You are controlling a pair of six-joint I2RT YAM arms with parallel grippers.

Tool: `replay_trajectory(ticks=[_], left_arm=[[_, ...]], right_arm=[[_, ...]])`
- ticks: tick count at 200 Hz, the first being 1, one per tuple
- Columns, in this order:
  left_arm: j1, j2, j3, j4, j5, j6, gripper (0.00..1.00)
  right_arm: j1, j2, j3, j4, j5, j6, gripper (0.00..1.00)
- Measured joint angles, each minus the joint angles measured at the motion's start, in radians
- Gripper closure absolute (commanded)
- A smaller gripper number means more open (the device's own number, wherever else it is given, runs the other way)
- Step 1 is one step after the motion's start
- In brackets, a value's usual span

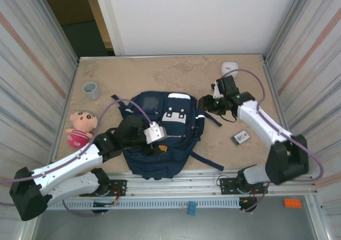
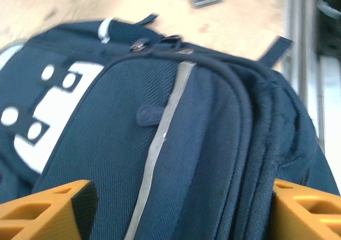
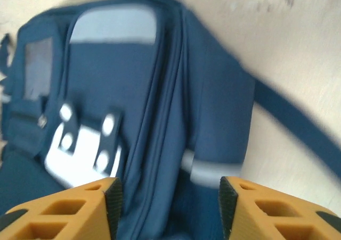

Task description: Pack the student bag

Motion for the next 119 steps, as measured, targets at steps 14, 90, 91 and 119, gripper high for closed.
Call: replay_trajectory(ticks=[14,90,91,119], left_arm=[[0.0,0.008,0.03,-0.038,-0.079,-0.139,0.24],[0.039,0.145,0.008,-0.077,-0.234,-0.665,0.29],[0.039,0.146,0.006,-0.075,-0.234,-0.666,0.29],[0.069,0.246,-0.019,0.016,-0.228,-0.714,0.29]], right_arm=[[0.066,-0.084,-0.072,-0.016,-0.009,0.082,0.42],[0.282,-0.056,-0.334,0.189,-0.038,0.483,0.45],[0.281,-0.052,-0.333,0.191,-0.038,0.485,0.46],[0.226,0.147,-0.22,0.251,-0.062,0.476,0.5]])
